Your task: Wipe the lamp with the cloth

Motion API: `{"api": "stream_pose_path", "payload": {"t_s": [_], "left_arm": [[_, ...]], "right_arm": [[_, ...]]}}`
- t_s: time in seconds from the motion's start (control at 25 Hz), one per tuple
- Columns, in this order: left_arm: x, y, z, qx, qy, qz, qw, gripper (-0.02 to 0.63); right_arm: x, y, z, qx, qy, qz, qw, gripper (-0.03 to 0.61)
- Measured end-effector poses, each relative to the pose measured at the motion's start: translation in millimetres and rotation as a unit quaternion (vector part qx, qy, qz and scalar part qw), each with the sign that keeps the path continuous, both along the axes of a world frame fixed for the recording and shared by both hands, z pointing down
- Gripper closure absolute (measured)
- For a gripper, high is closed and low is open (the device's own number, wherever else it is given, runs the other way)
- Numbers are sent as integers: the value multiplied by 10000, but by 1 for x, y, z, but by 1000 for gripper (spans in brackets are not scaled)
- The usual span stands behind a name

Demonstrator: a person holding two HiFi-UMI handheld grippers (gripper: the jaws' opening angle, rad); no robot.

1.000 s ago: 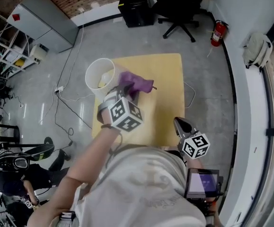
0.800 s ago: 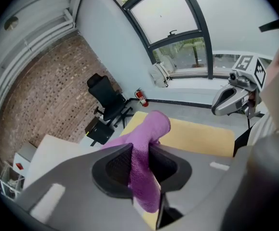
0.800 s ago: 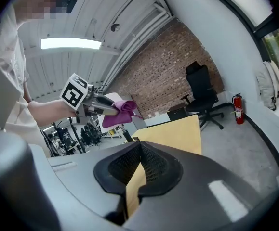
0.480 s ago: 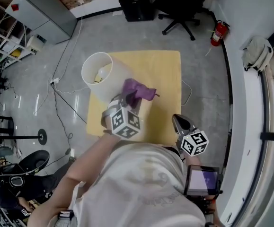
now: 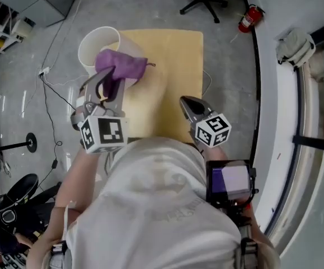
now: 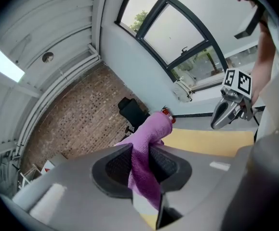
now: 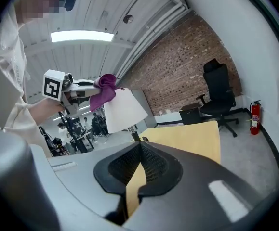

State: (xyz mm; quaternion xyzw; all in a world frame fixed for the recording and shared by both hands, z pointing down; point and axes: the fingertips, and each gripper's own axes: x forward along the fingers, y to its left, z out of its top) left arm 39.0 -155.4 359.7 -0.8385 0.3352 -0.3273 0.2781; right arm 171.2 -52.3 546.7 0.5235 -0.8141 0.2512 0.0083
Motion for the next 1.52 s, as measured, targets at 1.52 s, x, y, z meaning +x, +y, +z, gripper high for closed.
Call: {"api": "stream_pose_path", "payload": {"t_s": [1.52], "left_arm": [[-29,12,-13,323,966,-360,9941,526]], "right_arm": [[-32,-2,-9,-63,30,-666,9978,565]]}}
